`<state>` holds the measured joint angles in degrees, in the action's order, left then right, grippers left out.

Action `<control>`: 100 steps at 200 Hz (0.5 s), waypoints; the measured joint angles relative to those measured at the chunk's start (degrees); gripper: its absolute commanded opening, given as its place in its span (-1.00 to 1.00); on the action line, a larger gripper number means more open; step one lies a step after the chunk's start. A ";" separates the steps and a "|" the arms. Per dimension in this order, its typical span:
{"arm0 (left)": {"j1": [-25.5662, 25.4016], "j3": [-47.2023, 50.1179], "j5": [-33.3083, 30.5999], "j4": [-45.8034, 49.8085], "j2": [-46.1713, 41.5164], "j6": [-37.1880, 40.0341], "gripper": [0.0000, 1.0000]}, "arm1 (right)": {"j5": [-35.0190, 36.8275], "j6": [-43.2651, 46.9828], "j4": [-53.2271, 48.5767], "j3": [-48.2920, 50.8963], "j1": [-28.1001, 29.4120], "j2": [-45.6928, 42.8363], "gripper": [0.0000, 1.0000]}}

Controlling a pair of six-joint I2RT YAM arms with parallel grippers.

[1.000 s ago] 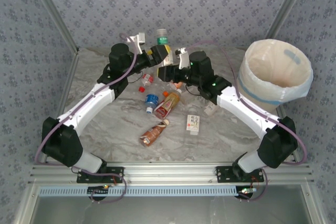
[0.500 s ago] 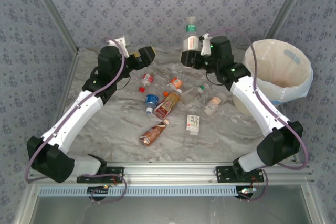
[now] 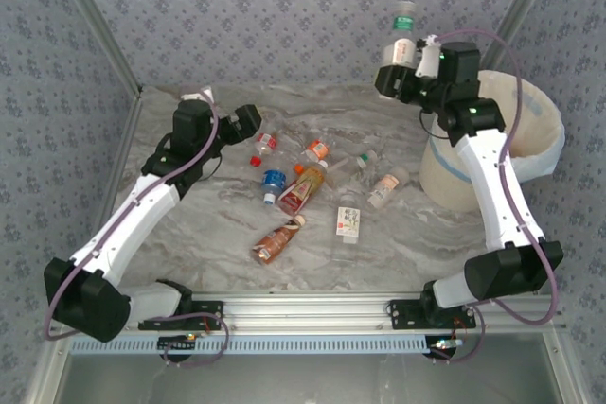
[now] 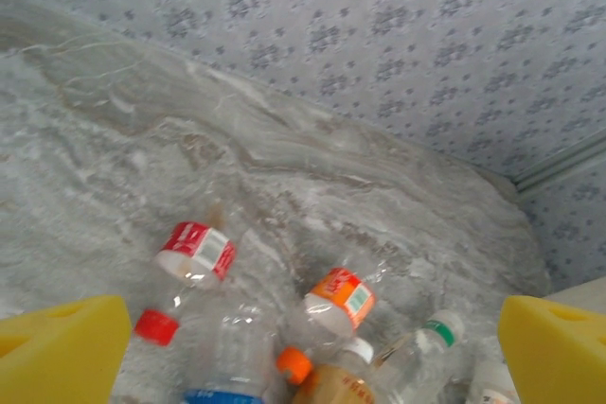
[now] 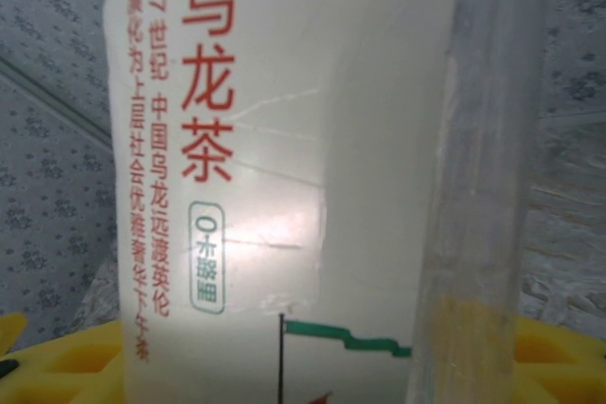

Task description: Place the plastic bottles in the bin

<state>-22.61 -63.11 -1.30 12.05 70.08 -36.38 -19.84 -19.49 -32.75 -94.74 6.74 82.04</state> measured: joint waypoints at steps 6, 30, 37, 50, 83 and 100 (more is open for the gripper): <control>0.26 0.70 -0.13 0.26 -0.35 0.00 0.99 | -0.13 0.52 -1.09 -0.46 -1.05 -0.35 0.31; 1.31 2.32 -1.01 1.42 -1.25 -0.04 0.99 | -0.04 2.78 -5.44 -1.99 -5.62 -2.71 0.31; 1.46 2.67 -1.14 1.57 -1.49 -0.04 0.99 | 0.42 3.50 -6.47 -2.25 -7.17 -3.69 0.31; 1.66 3.30 -1.44 1.79 -1.99 -0.07 0.99 | 2.03 4.26 -7.82 -2.60 -9.77 -5.31 0.31; 1.99 4.59 -1.81 2.56 -2.58 -0.13 0.99 | 10.40 6.40 -10.80 -3.87 -15.26 -7.26 0.31; 2.01 5.18 -2.01 2.91 -2.60 -0.28 0.99 | 14.47 6.91 -12.13 -3.93 -17.25 -7.13 0.32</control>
<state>-20.60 -57.93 -3.31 14.96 67.48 -36.67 -5.37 -12.58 -44.88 -98.67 -10.50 74.91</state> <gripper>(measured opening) 0.994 0.659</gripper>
